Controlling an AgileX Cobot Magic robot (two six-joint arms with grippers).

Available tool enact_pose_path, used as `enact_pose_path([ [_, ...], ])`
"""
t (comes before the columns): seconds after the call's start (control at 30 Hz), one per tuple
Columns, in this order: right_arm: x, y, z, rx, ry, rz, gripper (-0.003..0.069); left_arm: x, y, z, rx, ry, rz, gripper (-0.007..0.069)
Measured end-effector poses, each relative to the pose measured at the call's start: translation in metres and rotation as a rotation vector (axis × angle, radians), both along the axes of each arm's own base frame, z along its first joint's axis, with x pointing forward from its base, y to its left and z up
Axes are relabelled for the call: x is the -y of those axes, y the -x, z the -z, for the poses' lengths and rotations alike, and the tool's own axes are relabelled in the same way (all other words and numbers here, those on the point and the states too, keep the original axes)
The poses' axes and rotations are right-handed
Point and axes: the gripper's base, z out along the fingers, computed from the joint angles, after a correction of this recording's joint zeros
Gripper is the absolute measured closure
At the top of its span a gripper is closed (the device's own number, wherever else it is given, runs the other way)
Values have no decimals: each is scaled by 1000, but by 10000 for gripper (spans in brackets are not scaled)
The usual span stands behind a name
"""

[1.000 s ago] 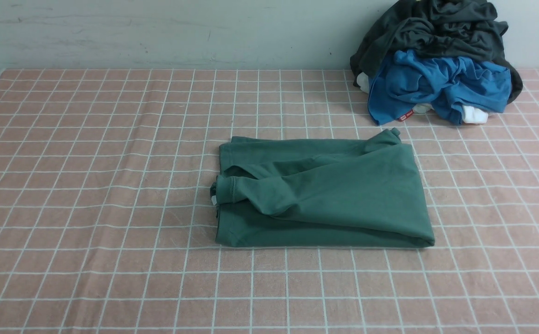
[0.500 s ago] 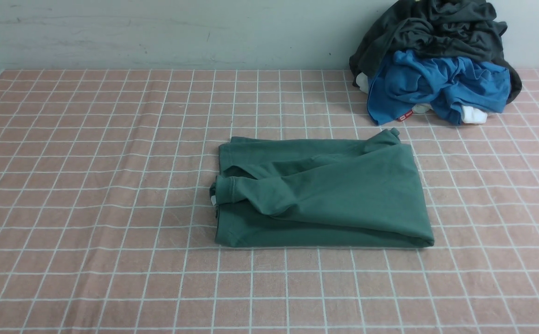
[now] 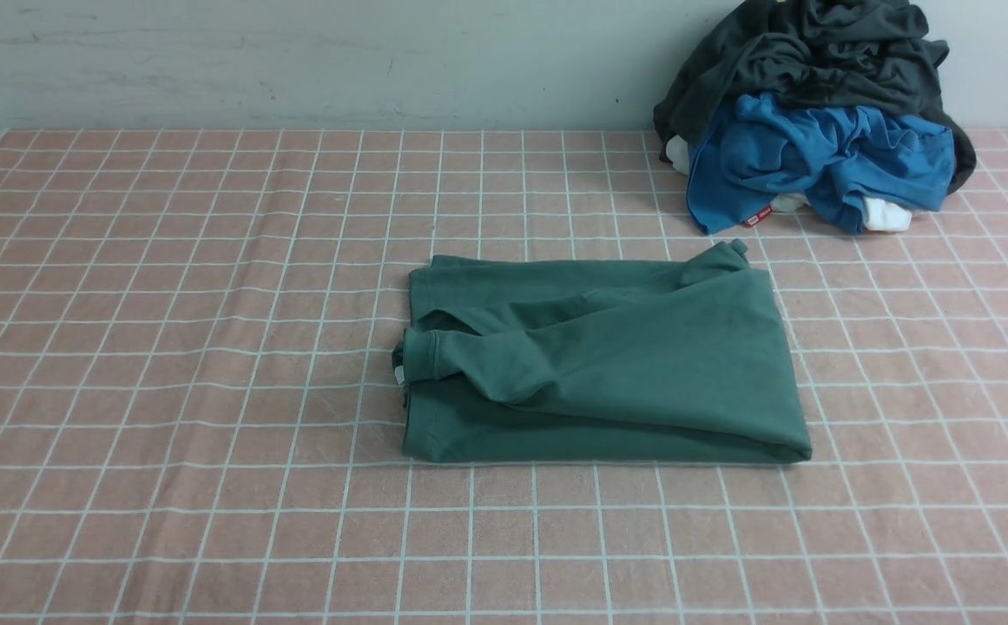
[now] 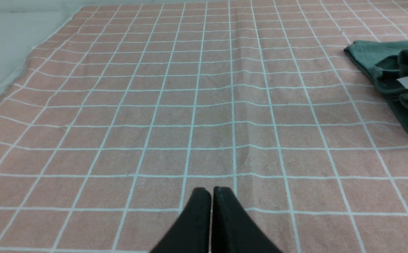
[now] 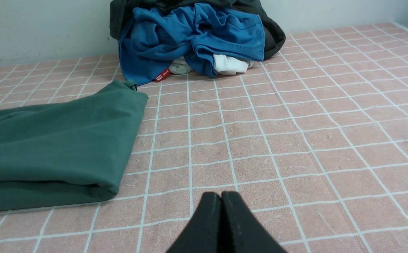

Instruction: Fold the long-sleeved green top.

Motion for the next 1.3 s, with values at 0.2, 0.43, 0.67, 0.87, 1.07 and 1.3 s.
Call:
enact_pose_path([
  [0.2,0,0,0,0,0,0,673,0,0,0,3,49,-12,627],
  [0.43,0,0,0,0,0,0,673,0,0,0,3,49,-12,627],
  [0.67,0,0,0,0,0,0,673,0,0,0,3,49,-12,627],
  [0.87,0,0,0,0,0,0,673,0,0,0,3,49,-12,627],
  [1.07,0,0,0,0,0,0,673,0,0,0,3,49,-12,627],
  [1.3,0,0,0,0,0,0,673,0,0,0,3,49,-12,627],
])
